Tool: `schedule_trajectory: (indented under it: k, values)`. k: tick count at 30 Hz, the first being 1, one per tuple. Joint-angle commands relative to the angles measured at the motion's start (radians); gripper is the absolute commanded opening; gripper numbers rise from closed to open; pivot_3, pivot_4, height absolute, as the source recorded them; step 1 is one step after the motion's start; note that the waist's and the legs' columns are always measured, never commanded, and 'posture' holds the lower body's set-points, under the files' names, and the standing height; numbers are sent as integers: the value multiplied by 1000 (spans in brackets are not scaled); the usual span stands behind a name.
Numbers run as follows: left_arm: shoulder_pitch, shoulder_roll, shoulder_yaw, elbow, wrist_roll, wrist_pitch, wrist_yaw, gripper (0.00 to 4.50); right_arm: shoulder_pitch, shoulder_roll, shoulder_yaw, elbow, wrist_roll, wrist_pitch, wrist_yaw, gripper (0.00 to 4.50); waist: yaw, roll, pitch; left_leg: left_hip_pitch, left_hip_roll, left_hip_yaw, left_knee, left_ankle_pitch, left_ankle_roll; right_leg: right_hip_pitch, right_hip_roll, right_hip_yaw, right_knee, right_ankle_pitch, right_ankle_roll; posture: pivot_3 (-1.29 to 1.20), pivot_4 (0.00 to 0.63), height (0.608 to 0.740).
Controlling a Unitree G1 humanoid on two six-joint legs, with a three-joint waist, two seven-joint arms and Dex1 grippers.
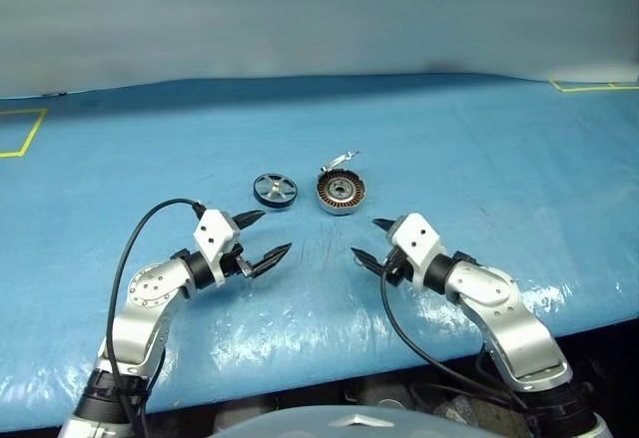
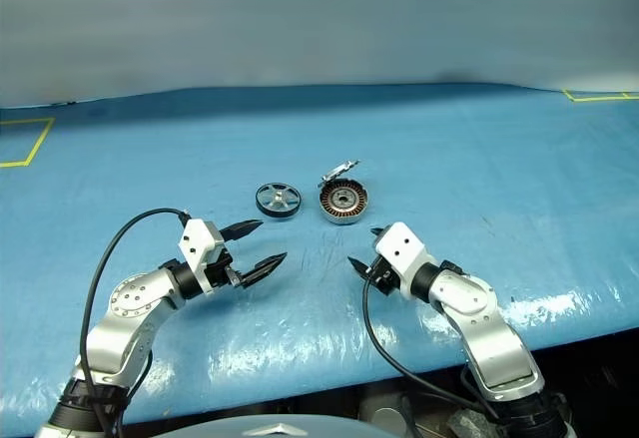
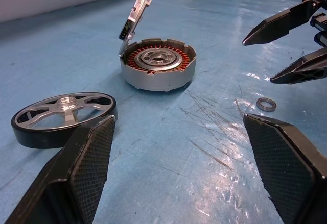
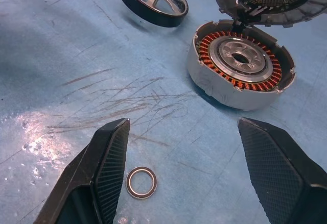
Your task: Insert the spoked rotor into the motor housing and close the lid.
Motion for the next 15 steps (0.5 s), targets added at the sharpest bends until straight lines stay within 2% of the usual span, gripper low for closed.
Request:
schedule_trajectory:
  k: [1, 15]
  values:
    - [4, 1, -1, -28, -2, -19, -7, 4228, -5, -4, -4, -27, 12, -1, 3, 3536, 0, 0, 0, 0, 0, 0, 0, 0, 0, 0, 0, 0, 0, 0, 0, 0, 150, 740]
    - [-4, -8, 6, -6, 6, -41, 12, 4228, -68, -17, -17, -2, 25, 14, 22, 3536, 0, 0, 0, 0, 0, 0, 0, 0, 0, 0, 0, 0, 0, 0, 0, 0, 150, 740]
